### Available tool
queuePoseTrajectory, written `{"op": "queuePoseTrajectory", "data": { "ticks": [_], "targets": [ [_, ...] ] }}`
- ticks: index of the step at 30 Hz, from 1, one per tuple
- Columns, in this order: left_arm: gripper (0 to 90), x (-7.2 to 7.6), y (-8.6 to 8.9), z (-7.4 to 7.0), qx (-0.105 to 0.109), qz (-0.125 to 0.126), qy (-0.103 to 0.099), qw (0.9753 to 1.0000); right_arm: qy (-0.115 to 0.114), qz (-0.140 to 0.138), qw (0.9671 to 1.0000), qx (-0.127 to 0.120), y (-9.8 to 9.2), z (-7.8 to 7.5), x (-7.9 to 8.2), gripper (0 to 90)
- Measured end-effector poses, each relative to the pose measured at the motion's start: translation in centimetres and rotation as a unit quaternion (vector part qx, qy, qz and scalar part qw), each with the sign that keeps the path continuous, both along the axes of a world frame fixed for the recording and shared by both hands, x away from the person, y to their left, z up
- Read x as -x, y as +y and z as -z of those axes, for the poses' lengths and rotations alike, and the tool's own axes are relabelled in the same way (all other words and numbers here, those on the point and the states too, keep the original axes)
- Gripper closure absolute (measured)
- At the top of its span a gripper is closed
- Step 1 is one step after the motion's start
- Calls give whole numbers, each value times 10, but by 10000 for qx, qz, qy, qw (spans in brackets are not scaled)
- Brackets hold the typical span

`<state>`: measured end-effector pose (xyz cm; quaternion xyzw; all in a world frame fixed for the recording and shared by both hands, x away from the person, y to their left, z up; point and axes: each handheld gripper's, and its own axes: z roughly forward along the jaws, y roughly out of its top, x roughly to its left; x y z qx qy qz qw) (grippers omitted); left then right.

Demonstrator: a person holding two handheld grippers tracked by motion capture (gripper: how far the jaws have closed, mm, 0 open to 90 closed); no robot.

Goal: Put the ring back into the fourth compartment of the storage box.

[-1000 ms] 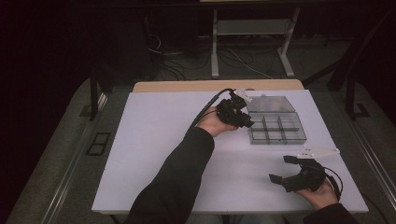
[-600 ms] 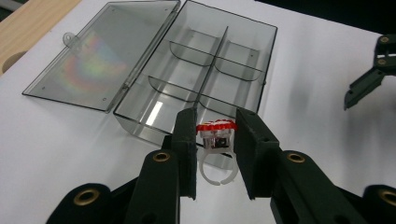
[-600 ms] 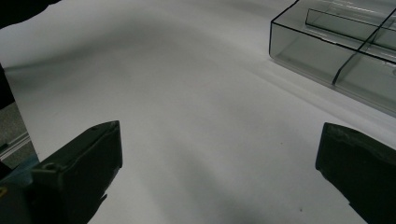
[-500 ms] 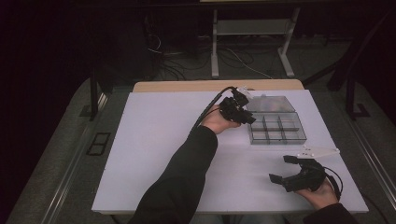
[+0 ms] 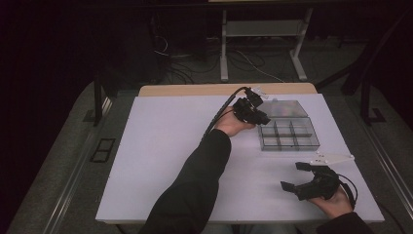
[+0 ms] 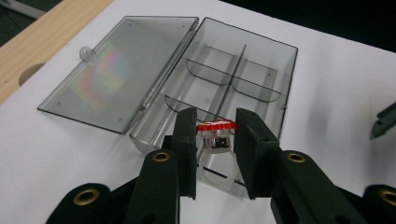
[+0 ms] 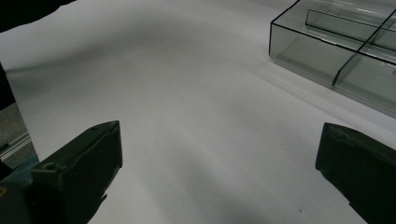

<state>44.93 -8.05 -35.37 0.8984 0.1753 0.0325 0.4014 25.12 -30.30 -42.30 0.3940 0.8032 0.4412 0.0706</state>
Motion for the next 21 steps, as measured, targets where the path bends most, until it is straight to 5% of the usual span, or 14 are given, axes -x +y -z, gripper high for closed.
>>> {"op": "queuePoseTrajectory", "data": {
  "ticks": [9,21],
  "targets": [
    [691,-5,-12,7,355,-197,-38,9992,-9,1,10000,-7,0,0,0,0],
    [690,-17,-25,33,726,-485,148,9961,-6,-25,10000,-3,0,0,-1,0]
  ]
}}
